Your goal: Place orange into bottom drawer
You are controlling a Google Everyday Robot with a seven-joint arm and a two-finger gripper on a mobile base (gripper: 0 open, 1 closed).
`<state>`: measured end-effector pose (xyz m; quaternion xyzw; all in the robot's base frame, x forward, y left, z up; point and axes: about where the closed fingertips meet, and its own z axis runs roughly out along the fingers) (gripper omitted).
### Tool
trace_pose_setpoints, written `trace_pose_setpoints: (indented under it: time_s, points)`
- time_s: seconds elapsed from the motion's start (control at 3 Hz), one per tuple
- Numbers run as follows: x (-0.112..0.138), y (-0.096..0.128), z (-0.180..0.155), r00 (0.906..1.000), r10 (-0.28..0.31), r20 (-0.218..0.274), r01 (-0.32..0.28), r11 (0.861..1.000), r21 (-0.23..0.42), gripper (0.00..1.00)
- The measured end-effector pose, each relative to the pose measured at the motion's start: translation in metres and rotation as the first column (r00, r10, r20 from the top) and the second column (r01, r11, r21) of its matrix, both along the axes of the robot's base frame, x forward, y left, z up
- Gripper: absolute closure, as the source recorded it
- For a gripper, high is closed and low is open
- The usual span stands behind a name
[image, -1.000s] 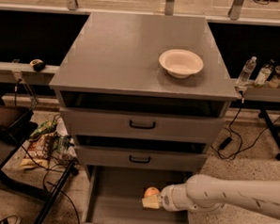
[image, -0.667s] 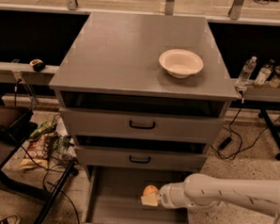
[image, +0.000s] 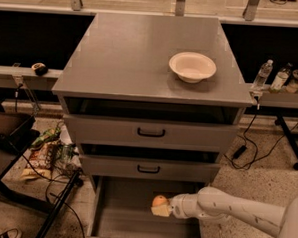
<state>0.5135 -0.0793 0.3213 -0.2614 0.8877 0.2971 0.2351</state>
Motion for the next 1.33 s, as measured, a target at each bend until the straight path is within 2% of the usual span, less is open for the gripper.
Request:
trace_pose_setpoints:
  time_s: [0.33, 0.67, 1.0, 1.33]
  points:
    - [0.045, -0.002, -0.027, 0.9970, 0.004, 0.077, -0.005, 1.000, 0.012, 1.00]
    - [0.044, -0.001, -0.029, 0.9972, 0.008, 0.074, -0.009, 1.000, 0.014, 1.00]
    - [0.048, 0.009, -0.064, 0.9972, 0.045, 0.060, -0.049, 0.997, 0.058, 1.00]
    - [0.051, 0.022, -0.108, 0.9888, 0.100, 0.111, -0.112, 0.988, 0.103, 1.00]
